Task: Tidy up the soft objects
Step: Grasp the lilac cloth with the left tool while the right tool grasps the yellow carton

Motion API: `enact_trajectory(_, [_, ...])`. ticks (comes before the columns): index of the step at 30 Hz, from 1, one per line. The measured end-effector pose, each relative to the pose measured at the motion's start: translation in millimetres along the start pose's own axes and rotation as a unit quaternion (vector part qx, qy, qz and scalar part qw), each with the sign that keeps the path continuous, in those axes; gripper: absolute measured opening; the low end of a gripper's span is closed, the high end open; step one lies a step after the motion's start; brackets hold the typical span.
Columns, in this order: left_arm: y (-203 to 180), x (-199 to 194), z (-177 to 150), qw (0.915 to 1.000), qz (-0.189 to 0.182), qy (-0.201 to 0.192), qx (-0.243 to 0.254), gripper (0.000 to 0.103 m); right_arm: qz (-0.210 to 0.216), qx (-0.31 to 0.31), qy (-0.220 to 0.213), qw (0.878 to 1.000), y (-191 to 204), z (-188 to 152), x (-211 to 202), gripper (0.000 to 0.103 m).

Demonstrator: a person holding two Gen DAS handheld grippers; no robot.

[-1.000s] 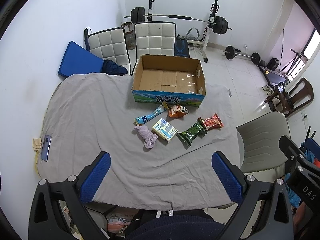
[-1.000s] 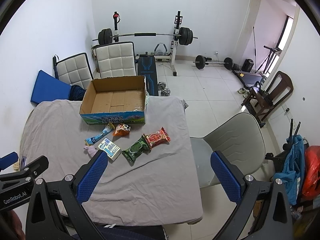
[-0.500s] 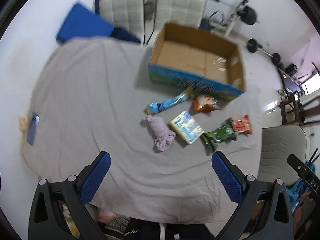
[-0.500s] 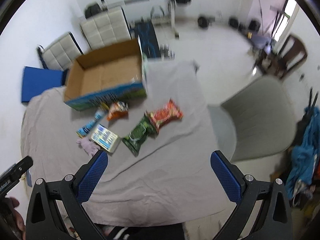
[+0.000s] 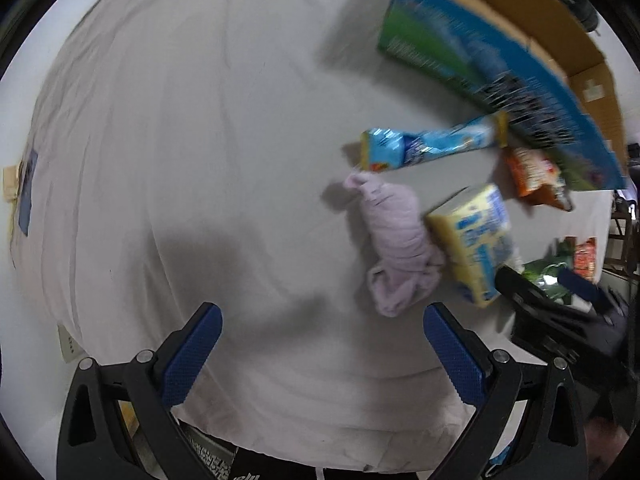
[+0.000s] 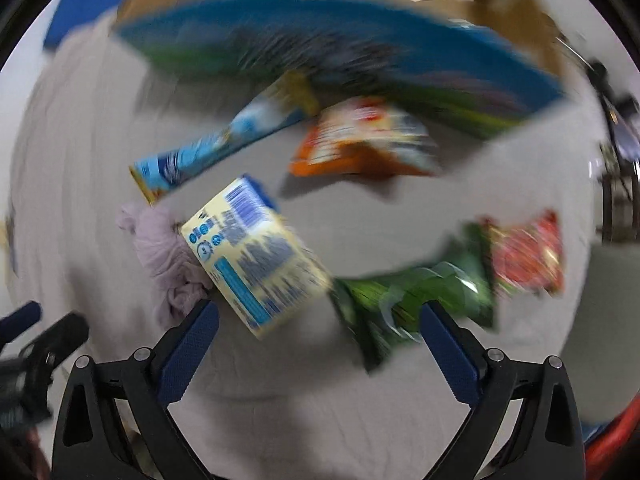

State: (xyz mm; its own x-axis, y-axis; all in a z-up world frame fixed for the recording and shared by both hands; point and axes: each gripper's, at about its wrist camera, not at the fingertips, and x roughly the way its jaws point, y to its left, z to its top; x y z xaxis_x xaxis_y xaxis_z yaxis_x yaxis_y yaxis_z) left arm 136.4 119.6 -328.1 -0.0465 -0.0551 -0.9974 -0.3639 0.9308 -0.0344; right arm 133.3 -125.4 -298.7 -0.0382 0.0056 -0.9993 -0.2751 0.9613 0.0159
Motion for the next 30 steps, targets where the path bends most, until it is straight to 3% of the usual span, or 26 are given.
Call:
enact_trajectory(2, [4.8,8.0,-0.6,0.9999,0.006,0.008,-0.007,0.103,-0.003,-0.030,0.021,0.999,20.5,10.1,23.9,0.098])
enact_trajectory(3, [7.2,11.4,-0.9,0.9999,0.007,0.011,-0.009,0.103,-0.001,-0.043,0.033,0.999,29.9,14.0,36.1,0.087])
enact_trajectory(5, [11.4,18.9,-0.5,0.9996,0.001,0.025,-0.016,0.103,0.015,-0.049,0.051,0.997,37.1,16.4,47.3,0.084])
enact_trajectory(10, [6.3,34.9,13.6,0.9984,-0.035,0.038,-0.024,0.103,-0.011,0.034,0.047,0.998,8.7,14.3,40.8,0.077])
enact_trajectory(12, [-1.6,44.6,23.1,0.9977,-0.047,0.044,-0.022,0.103,0.003,0.071,0.045,0.996,-6.5,13.9,40.6,0.077])
enact_trajectory(15, [-15.6,68.3,39.9,0.9963,-0.061,0.058,-0.016,0.100,0.032,0.073,0.062,0.995,-12.6,15.1,44.4,0.077])
enact_trajectory(16, [-20.8,77.8,44.4,0.9961,-0.061,0.062,-0.009,0.089,0.038,0.071,0.067,0.994,-12.3,17.1,47.4,0.077])
enact_trajectory(17, [-23.9,84.3,46.9,0.9960,-0.060,0.066,-0.003,0.071,0.041,0.068,0.072,0.994,-11.2,21.9,53.9,0.077])
enact_trajectory(19, [-30.1,87.9,48.3,0.9963,-0.059,0.061,0.007,0.062,0.044,0.070,0.082,0.993,-10.9,25.3,61.4,0.077])
enact_trajectory(20, [-34.3,84.1,48.1,0.9966,-0.058,0.056,0.018,0.047,0.048,0.079,0.084,0.992,-10.9,25.6,63.4,0.077])
enact_trajectory(21, [-37.7,81.3,45.4,0.9960,-0.063,0.055,0.031,0.040,0.049,0.086,0.086,0.991,-13.5,27.5,63.9,0.076])
enact_trajectory(25, [-44.6,76.7,31.4,0.9959,-0.032,0.044,0.072,0.038,0.050,0.103,0.097,0.989,-12.5,24.2,67.4,0.075])
enact_trajectory(30, [-47.5,77.8,26.7,0.9958,-0.020,0.041,0.079,0.035,0.036,0.100,0.101,0.989,-6.3,22.7,98.8,0.075])
